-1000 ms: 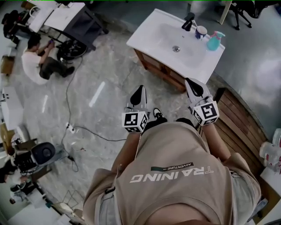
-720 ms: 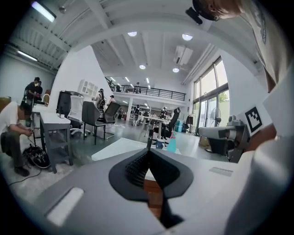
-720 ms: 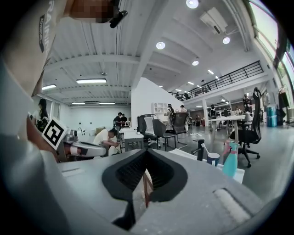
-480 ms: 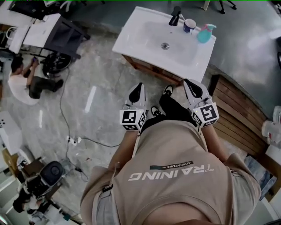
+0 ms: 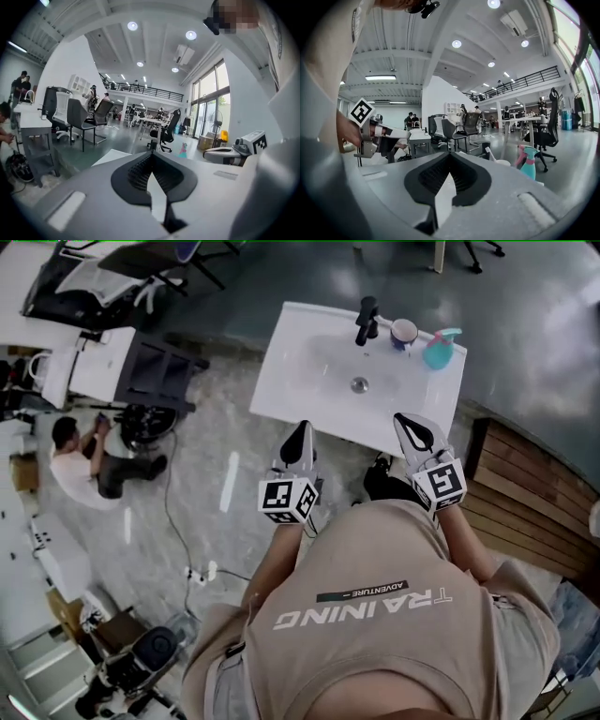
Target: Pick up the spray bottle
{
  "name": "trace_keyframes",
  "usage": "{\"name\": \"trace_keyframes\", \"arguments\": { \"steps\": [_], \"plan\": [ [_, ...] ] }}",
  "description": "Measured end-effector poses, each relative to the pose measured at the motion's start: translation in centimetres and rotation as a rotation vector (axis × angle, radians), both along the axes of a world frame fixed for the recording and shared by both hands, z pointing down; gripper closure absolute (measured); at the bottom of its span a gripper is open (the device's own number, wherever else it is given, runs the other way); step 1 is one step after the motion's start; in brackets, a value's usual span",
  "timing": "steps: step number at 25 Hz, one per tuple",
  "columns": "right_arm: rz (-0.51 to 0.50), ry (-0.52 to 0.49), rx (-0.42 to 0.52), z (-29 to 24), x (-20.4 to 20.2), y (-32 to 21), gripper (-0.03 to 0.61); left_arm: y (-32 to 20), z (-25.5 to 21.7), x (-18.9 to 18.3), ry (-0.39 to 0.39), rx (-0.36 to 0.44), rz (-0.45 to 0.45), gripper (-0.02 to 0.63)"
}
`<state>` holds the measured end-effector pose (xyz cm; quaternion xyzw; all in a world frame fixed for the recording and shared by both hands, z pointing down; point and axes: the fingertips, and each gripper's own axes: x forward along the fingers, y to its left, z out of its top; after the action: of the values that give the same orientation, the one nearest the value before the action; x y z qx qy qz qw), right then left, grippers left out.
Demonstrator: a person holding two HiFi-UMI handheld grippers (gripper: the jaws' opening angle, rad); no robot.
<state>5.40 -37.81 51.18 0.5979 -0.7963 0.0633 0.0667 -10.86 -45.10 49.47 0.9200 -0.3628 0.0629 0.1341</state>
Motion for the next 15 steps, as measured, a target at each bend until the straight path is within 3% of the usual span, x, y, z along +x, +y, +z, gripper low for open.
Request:
{"name": "trace_keyframes", "arguments": {
  "steps": [7, 15],
  "plan": [
    [0.084, 0.008, 0.030, -0.4, 4.6, -4.6, 0.575, -5.0, -1.0, 5.5, -0.041, 0.057, 0.092, 0.598],
    [0.264, 0.019, -0.028, 0.6, 10.6, -3.4, 0.575, -6.1, -0.3, 12.9, -0.038, 0.048, 0.289, 0.598]
  ]
}}
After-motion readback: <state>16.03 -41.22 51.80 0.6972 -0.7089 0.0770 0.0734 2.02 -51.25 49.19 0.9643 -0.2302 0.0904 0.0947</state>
